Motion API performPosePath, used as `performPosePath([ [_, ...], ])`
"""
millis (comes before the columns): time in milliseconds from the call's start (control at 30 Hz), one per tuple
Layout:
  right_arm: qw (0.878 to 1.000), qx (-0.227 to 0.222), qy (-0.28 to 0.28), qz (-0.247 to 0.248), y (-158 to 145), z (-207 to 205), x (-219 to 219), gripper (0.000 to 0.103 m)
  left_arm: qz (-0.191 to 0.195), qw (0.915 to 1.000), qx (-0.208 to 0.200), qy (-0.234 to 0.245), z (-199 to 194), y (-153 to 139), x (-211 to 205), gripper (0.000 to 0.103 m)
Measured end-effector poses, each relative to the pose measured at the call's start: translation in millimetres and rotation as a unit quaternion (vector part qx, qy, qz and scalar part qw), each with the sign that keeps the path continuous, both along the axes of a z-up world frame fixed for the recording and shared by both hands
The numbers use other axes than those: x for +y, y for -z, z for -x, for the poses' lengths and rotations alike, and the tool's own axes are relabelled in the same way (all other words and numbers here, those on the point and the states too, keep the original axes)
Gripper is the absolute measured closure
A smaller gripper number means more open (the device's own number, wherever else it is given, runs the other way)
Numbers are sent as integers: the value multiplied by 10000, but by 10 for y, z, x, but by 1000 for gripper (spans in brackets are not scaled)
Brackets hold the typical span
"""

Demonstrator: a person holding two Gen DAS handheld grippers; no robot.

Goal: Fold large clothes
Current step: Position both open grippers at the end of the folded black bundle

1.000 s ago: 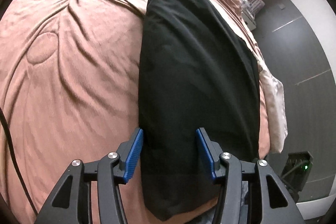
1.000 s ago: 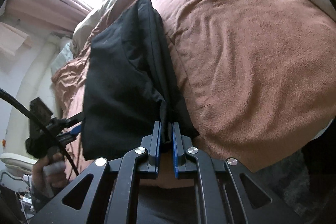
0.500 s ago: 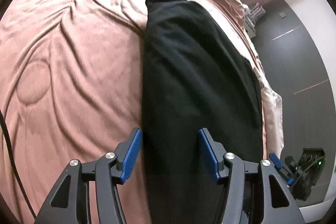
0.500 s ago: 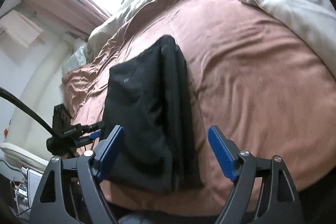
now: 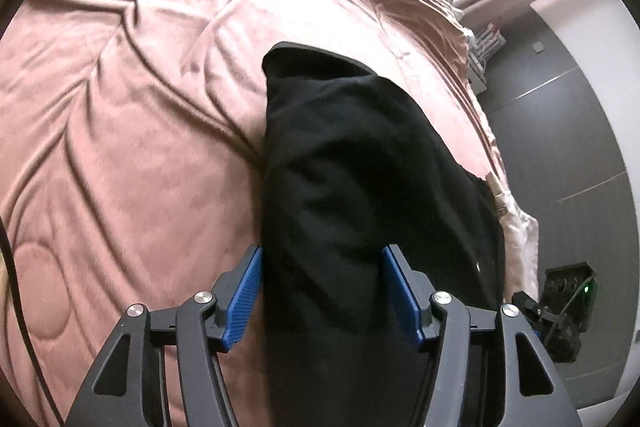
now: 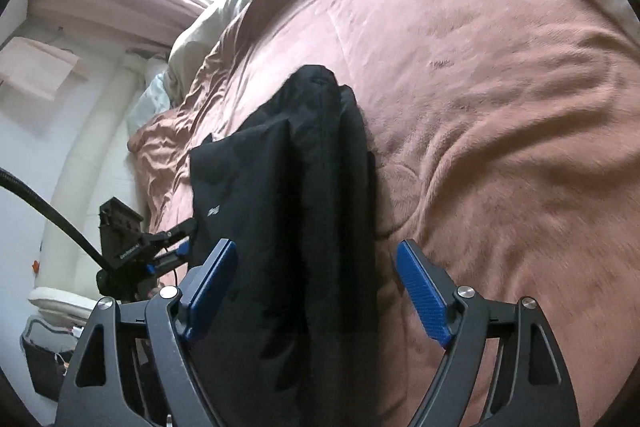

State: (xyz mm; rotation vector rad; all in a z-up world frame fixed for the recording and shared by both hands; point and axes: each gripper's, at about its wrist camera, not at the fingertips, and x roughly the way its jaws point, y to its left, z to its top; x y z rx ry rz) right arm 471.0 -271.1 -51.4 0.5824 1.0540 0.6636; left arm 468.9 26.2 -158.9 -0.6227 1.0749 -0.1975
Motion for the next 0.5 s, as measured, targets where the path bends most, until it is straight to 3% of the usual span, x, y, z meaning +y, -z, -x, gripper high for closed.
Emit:
performPosePath([
  [267, 9988, 312, -224, -309, 189, -382, 48, 22, -706, 9968, -124, 368, -118, -111, -177, 42],
  [500, 9950, 564, -485, -674, 351, -726, 161, 22, -852, 9953, -103, 444, -178, -120, -225, 42],
])
